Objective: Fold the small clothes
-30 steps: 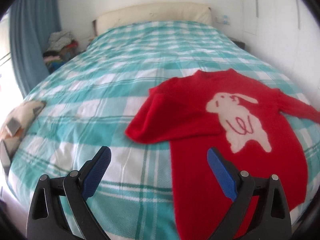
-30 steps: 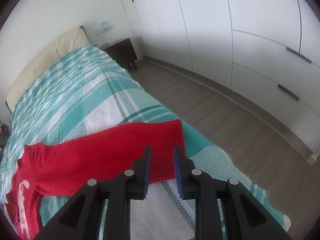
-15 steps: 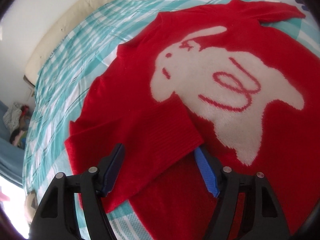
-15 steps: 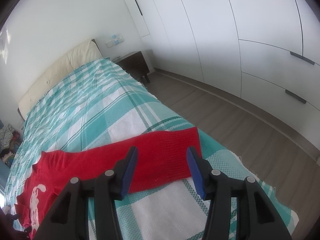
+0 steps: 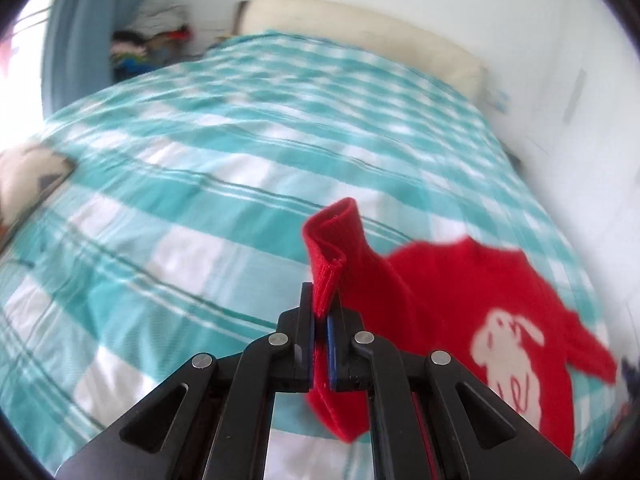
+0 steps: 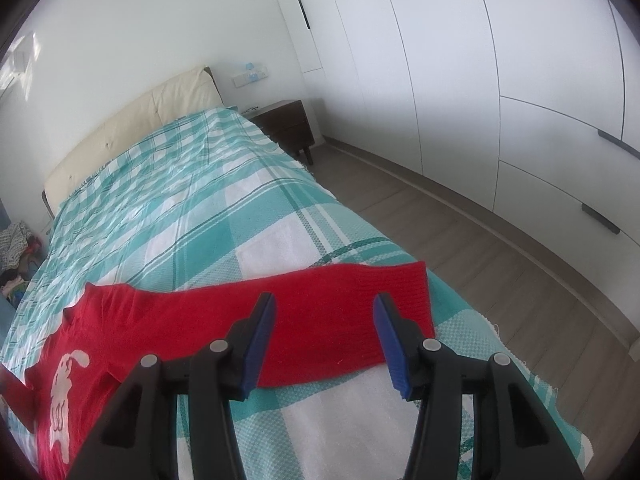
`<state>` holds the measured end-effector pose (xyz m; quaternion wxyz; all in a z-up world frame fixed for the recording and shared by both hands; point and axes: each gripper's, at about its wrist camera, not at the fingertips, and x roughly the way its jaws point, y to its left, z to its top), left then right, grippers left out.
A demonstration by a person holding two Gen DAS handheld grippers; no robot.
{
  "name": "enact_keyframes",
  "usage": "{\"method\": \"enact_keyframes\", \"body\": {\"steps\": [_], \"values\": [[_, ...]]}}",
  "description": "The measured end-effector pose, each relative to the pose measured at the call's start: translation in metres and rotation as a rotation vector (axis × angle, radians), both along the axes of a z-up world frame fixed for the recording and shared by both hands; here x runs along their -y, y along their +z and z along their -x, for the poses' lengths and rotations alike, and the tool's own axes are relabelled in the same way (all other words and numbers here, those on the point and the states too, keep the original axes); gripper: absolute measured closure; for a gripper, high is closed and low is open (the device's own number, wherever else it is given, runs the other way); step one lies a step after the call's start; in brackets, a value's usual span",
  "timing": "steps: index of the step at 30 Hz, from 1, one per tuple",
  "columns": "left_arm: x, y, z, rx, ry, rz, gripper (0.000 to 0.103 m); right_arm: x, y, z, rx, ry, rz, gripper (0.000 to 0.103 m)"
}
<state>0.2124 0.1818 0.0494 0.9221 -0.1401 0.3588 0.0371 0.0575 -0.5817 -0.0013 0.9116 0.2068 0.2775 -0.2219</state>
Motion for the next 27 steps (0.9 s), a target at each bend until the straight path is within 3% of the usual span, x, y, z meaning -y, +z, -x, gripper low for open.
{"method": "enact_keyframes", "body": {"steps": [3, 7, 11, 12, 17, 22, 27], "values": [[-0.071, -0.016, 0.007, -0.054, 0.277, -0.014, 0.100, -0.003, -0.002, -0.003, -0.005, 0.016, 0.000, 0.052], [-0.110, -0.059, 0.024, -0.135, 0.454, -0.019, 0.100, -0.008, -0.004, -0.006, -0.022, 0.031, 0.017, 0.052], [-0.115, -0.098, 0.027, -0.244, 0.479, -0.002, 0.100, -0.010, -0.007, -0.010, -0.043, 0.033, 0.031, 0.052], [-0.118, -0.100, 0.028, -0.252, 0.480, 0.030, 0.100, -0.011, -0.008, -0.011, -0.047, 0.033, 0.035, 0.052], [-0.126, -0.112, 0.026, -0.315, 0.496, 0.039, 0.100, -0.010, -0.007, -0.011, -0.039, 0.036, 0.035, 0.052], [-0.127, -0.115, 0.027, -0.326, 0.505, 0.035, 0.100, -0.004, -0.007, -0.007, -0.027, 0.018, 0.020, 0.052], [-0.135, -0.120, 0.028, -0.332, 0.506, 0.085, 0.100, 0.000, -0.008, -0.004, -0.022, -0.003, 0.000, 0.052]]}}
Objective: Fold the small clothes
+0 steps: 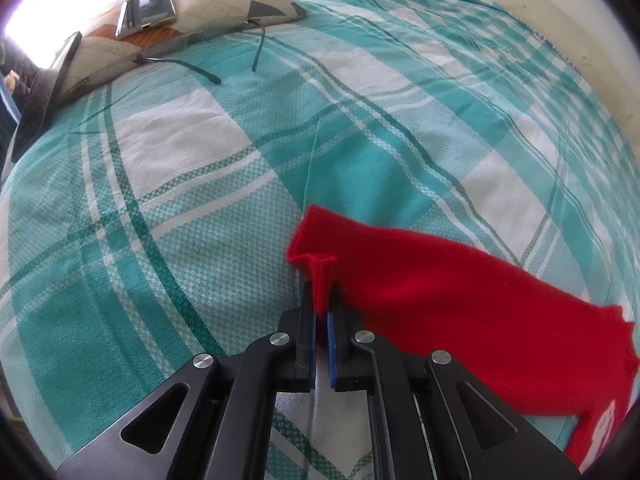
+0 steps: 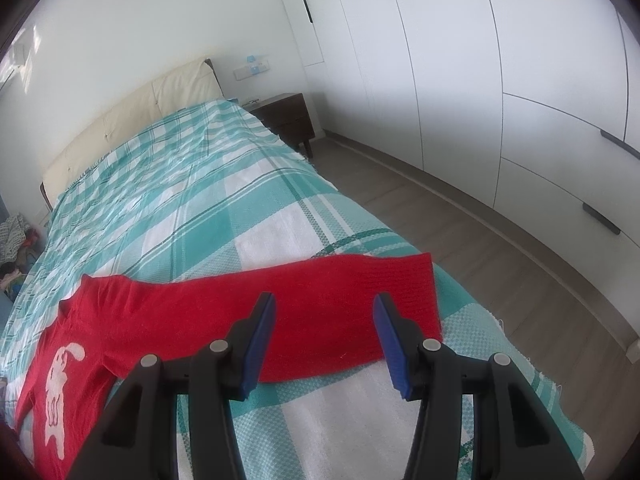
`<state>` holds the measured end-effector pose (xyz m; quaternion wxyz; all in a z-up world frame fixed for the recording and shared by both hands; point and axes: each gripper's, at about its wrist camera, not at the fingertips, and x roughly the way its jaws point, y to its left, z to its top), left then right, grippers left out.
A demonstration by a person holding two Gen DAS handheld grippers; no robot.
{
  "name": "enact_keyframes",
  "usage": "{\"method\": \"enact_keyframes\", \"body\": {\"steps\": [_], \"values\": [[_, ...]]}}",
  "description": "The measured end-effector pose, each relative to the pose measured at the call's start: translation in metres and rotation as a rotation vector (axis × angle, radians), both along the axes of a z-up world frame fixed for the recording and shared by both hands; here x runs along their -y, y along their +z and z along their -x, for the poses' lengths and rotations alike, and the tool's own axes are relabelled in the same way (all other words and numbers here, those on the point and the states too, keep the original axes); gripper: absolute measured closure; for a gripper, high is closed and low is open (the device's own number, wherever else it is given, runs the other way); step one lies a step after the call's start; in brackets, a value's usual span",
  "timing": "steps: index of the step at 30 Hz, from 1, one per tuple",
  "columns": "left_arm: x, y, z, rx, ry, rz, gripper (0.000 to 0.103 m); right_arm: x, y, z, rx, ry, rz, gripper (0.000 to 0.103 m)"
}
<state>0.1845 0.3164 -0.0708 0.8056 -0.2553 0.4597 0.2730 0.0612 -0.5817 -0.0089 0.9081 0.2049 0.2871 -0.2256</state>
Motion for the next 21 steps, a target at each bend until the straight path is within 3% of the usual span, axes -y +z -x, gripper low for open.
{"method": "enact_keyframes", "body": {"steps": [21], "values": [[-0.006, -0.003, 0.005, 0.015, 0.009, 0.048, 0.099, 0.010, -0.002, 0.005, 0.006, -0.041, -0.030, 0.052]]}}
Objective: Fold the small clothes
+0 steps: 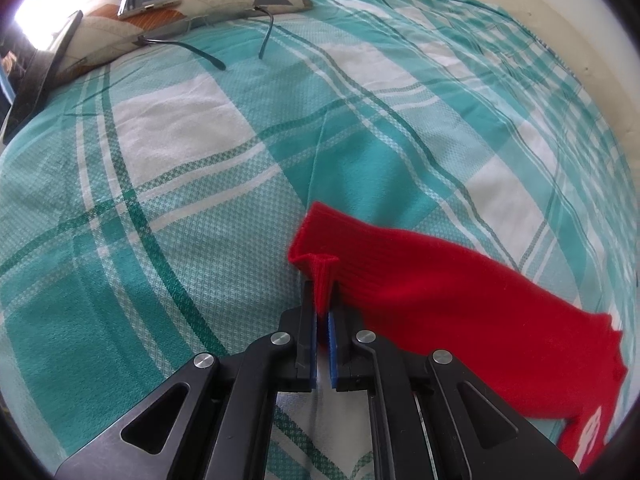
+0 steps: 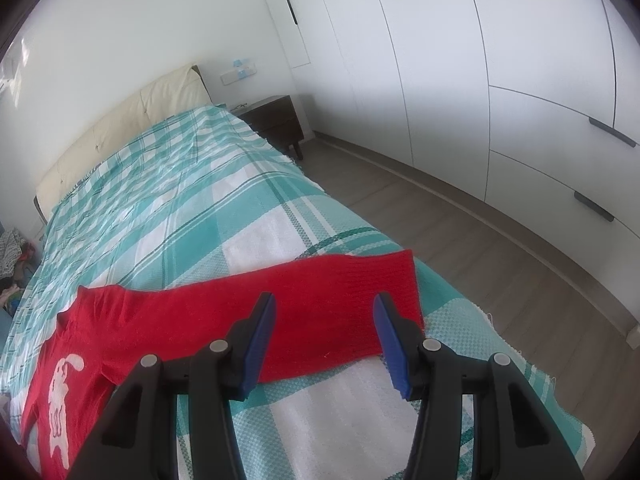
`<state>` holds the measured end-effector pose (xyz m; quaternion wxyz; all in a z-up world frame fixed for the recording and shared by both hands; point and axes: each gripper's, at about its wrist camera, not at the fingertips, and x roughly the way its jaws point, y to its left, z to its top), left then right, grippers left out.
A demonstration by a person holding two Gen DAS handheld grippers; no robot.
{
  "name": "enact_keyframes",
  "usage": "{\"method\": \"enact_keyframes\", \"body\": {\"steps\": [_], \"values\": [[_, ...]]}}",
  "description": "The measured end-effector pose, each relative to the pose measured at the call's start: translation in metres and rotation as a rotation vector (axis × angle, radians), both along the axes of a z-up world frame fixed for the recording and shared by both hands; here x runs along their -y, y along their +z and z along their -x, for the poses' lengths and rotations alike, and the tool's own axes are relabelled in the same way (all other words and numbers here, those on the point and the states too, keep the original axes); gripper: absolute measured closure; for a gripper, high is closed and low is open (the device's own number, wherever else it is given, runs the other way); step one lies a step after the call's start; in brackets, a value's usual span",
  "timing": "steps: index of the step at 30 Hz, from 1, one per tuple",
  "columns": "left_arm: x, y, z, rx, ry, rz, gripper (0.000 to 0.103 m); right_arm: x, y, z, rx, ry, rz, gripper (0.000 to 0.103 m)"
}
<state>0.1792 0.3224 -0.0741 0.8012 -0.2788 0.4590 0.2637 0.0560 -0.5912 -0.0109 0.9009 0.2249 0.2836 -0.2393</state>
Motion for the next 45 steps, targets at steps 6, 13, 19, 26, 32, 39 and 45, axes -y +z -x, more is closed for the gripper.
{"method": "enact_keyframes", "body": {"steps": [6, 13, 19, 26, 32, 39, 45], "values": [[0.000, -0.001, 0.001, 0.003, 0.001, 0.010, 0.097, 0.001, 0.000, 0.001, 0.005, -0.008, -0.005, 0.051], [-0.004, 0.001, 0.009, 0.032, 0.009, 0.055, 0.094, 0.002, 0.001, 0.002, 0.009, -0.014, -0.008, 0.047], [-0.007, 0.004, 0.015, 0.049, 0.019, 0.088, 0.090, 0.003, 0.000, 0.002, 0.012, -0.018, -0.013, 0.047], [-0.004, 0.024, 0.025, 0.065, 0.064, -0.011, 0.038, 0.003, 0.000, 0.002, 0.011, -0.018, -0.012, 0.045], [-0.020, 0.031, 0.036, 0.059, 0.194, -0.081, 0.023, 0.004, 0.001, 0.005, 0.016, -0.030, -0.008, 0.041], [-0.016, 0.042, 0.039, 0.088, 0.208, -0.138, 0.022, 0.007, 0.002, 0.008, 0.029, -0.048, -0.014, 0.040], [0.009, 0.058, 0.028, 0.127, 0.125, -0.244, 0.018, 0.008, 0.002, 0.010, 0.032, -0.059, -0.024, 0.040]]}}
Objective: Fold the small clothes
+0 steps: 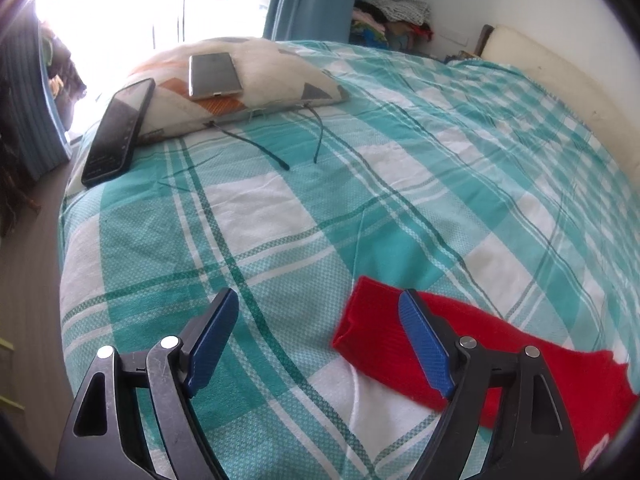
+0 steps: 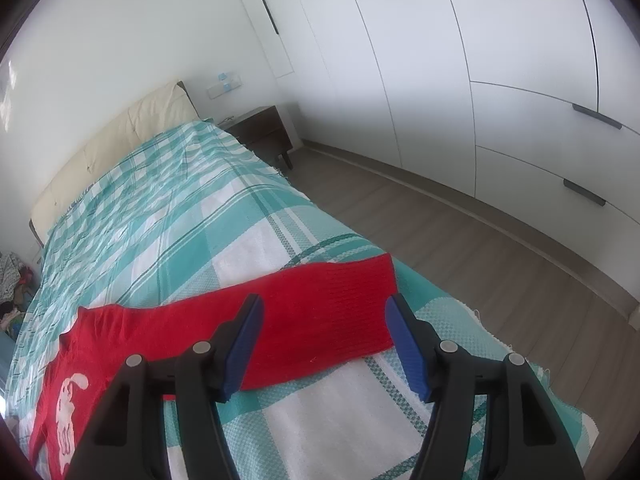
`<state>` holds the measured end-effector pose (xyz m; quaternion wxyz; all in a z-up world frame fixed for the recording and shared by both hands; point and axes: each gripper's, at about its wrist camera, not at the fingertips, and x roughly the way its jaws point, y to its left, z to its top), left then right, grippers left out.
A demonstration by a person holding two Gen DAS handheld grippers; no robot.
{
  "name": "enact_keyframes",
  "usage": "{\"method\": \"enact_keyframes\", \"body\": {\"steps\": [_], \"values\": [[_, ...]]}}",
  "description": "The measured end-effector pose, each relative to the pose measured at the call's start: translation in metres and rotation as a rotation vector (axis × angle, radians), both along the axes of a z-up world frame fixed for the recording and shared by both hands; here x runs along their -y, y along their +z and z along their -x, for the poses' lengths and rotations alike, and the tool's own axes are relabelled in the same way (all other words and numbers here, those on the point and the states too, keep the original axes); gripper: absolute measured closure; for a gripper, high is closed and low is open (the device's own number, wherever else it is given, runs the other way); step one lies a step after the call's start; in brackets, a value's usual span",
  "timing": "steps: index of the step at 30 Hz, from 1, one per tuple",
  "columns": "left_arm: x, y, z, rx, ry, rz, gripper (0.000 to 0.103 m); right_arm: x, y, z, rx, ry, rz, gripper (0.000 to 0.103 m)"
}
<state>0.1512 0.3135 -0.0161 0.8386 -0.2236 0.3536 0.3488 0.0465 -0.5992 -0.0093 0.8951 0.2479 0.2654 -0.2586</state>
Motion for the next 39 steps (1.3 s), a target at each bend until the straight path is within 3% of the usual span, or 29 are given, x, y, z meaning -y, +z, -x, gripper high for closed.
{"method": "enact_keyframes", "body": {"steps": [5, 11, 22, 39], "values": [[0.021, 0.012, -0.007, 0.017, -0.052, -0.095, 0.010, 0.001, -0.001, 0.000, 0.001, -0.007, -0.009, 0.038], [0.034, 0.019, -0.010, 0.026, -0.075, -0.163, 0.007, 0.003, -0.002, 0.002, 0.004, -0.019, -0.021, 0.035], [0.027, 0.016, -0.007, 0.033, -0.042, -0.126, 0.007, 0.007, -0.003, 0.005, 0.008, -0.031, -0.040, 0.034], [0.034, 0.018, -0.009, 0.024, -0.057, -0.155, 0.007, 0.010, -0.004, 0.008, 0.025, -0.039, -0.070, 0.034]]}}
